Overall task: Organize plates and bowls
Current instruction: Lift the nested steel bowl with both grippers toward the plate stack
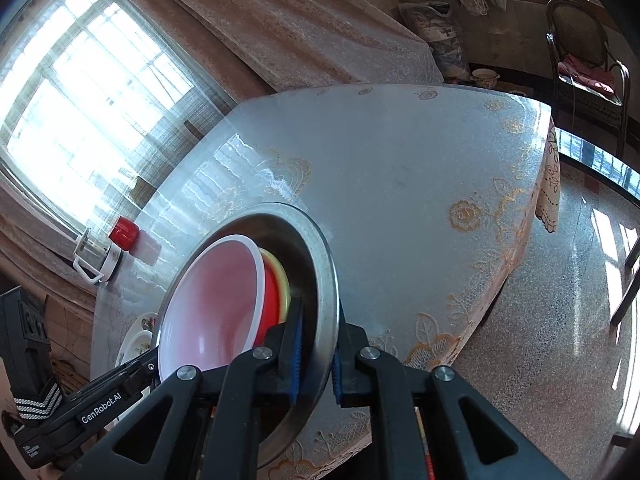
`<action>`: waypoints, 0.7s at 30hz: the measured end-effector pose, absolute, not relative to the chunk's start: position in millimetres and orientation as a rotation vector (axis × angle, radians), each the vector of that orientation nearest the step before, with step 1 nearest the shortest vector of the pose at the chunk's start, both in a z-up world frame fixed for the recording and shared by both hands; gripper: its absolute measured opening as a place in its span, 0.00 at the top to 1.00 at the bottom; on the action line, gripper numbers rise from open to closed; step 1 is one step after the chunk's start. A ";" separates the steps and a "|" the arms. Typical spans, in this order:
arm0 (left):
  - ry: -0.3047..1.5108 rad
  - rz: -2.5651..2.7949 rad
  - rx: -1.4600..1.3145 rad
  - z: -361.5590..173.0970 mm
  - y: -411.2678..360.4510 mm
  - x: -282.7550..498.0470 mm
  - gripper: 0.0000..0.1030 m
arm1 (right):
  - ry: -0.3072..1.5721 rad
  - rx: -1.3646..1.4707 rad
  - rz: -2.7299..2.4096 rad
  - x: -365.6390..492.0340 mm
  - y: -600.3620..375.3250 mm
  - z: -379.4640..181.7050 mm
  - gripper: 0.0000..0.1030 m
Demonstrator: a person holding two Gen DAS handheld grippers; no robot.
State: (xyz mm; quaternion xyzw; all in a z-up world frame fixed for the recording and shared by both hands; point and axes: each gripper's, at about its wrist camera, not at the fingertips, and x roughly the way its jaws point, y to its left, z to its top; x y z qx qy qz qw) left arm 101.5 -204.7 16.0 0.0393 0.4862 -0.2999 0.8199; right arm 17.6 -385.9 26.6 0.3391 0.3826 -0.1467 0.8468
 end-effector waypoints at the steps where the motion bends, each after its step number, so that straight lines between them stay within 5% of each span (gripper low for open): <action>1: 1.026 -0.638 0.084 18.5 -202.3 98.9 0.85 | 0.803 0.715 -0.308 16.9 -384.9 28.4 0.89; 21: 0.943 -0.598 0.006 62.6 -110.5 81.7 0.85 | 0.764 0.652 -0.219 18.3 -344.0 63.9 0.89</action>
